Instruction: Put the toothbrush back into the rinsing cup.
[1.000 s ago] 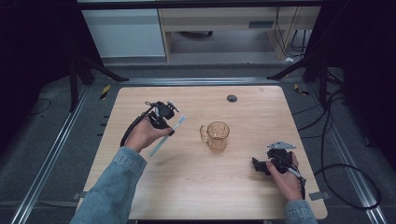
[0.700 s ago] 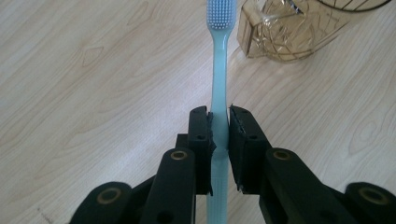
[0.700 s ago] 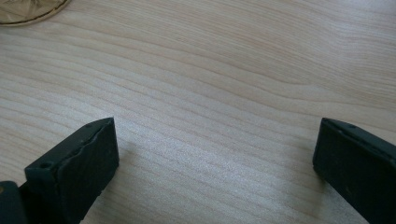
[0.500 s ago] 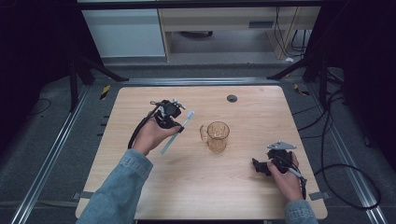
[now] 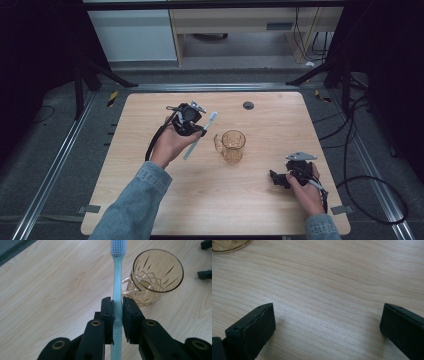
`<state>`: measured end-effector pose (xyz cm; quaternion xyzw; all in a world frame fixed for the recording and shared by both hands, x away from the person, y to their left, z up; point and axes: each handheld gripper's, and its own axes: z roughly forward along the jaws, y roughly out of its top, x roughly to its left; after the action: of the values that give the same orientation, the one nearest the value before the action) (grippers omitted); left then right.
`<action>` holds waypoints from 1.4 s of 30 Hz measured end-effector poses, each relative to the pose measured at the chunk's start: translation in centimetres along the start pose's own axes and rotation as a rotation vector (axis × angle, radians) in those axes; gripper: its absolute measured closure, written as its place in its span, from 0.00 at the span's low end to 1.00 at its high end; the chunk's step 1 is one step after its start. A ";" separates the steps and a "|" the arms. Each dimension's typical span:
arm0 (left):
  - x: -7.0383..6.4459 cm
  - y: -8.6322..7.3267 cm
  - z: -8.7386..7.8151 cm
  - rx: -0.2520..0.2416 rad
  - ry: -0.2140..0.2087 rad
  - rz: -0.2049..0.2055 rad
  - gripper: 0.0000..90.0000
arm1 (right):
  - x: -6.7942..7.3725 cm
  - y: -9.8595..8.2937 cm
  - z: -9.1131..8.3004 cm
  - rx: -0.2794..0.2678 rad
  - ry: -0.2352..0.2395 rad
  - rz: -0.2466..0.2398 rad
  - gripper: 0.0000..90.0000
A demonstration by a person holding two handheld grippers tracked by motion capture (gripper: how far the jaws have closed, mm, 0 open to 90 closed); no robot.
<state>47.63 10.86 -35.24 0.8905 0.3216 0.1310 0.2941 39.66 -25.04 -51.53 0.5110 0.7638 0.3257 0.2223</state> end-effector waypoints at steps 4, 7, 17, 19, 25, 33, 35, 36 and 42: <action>-0.6 0.2 -0.1 -0.017 -0.002 0.010 0.88 | 0.0 0.0 0.0 0.000 0.003 -0.002 0.01; -1.0 0.4 -0.5 -0.064 0.012 0.000 0.88 | 0.0 0.0 0.0 -0.001 0.006 -0.005 0.00; -1.5 1.3 -0.8 -0.184 0.058 -0.012 0.88 | 0.1 0.0 0.0 -0.001 0.011 -0.010 0.01; -1.5 1.5 -0.5 -0.179 0.043 -0.011 0.88 | 0.1 0.0 0.0 -0.001 0.011 -0.010 0.00; -1.8 1.9 -0.3 -0.204 0.046 -0.018 0.88 | 0.1 0.0 0.0 -0.001 0.015 -0.010 0.01; -2.5 3.1 -1.5 -0.304 0.103 -0.001 0.88 | 0.1 0.0 0.0 0.001 0.018 -0.013 0.01; -2.7 3.2 -1.5 -0.330 0.112 -0.005 0.88 | 0.1 0.0 0.0 0.001 0.020 -0.016 0.01; -2.7 3.2 -1.4 -0.337 0.113 -0.005 0.88 | 0.1 0.0 0.0 0.001 0.020 -0.016 0.01; -3.3 3.3 -1.7 -0.447 0.140 -0.003 0.88 | 0.1 0.0 0.0 0.001 0.022 -0.018 0.01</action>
<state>46.01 7.41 -32.03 0.7915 0.3057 0.2600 0.4610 39.60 -24.93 -51.51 0.5007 0.7709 0.3289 0.2164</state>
